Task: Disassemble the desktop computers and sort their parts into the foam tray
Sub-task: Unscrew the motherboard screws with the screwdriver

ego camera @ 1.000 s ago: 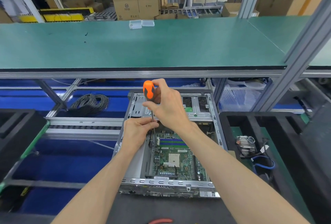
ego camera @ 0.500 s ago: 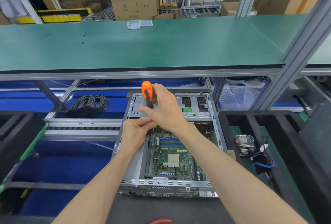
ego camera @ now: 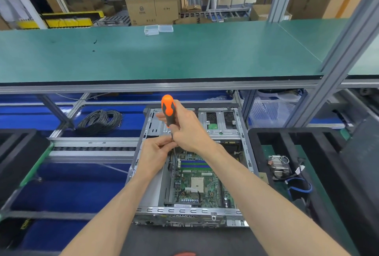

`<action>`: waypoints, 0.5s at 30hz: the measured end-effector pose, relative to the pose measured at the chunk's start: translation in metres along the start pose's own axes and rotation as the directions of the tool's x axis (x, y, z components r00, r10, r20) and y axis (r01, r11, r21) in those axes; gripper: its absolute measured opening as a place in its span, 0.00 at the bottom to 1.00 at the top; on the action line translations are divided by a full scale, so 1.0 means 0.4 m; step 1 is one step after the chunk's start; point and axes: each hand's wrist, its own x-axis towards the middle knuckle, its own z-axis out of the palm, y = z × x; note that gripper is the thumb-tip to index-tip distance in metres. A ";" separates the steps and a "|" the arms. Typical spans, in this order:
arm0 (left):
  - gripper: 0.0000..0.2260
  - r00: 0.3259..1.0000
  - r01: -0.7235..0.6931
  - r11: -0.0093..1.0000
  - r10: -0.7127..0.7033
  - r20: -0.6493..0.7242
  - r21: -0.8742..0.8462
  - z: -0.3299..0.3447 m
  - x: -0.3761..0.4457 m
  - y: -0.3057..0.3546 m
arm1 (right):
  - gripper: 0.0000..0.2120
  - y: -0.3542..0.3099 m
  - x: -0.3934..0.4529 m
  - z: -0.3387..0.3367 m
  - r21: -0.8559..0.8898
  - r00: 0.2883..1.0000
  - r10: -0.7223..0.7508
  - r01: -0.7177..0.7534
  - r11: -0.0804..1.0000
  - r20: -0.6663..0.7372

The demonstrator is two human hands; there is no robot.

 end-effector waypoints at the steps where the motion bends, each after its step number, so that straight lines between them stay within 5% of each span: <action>1: 0.11 1.000 0.001 1.000 -0.001 -0.010 0.003 0.001 -0.001 -0.001 | 0.17 0.003 0.000 0.002 -0.016 1.000 -0.010 0.010 1.000 -0.007; 8: 0.07 0.995 0.073 0.996 -0.076 -0.071 -0.051 -0.002 -0.002 0.005 | 0.14 0.032 -0.014 0.024 -0.114 0.969 -0.011 -0.017 0.993 -0.245; 15: 0.06 0.995 0.043 0.999 -0.045 -0.091 -0.028 0.001 0.000 0.002 | 0.09 0.036 -0.022 0.022 -0.071 0.970 0.016 -0.034 0.997 -0.243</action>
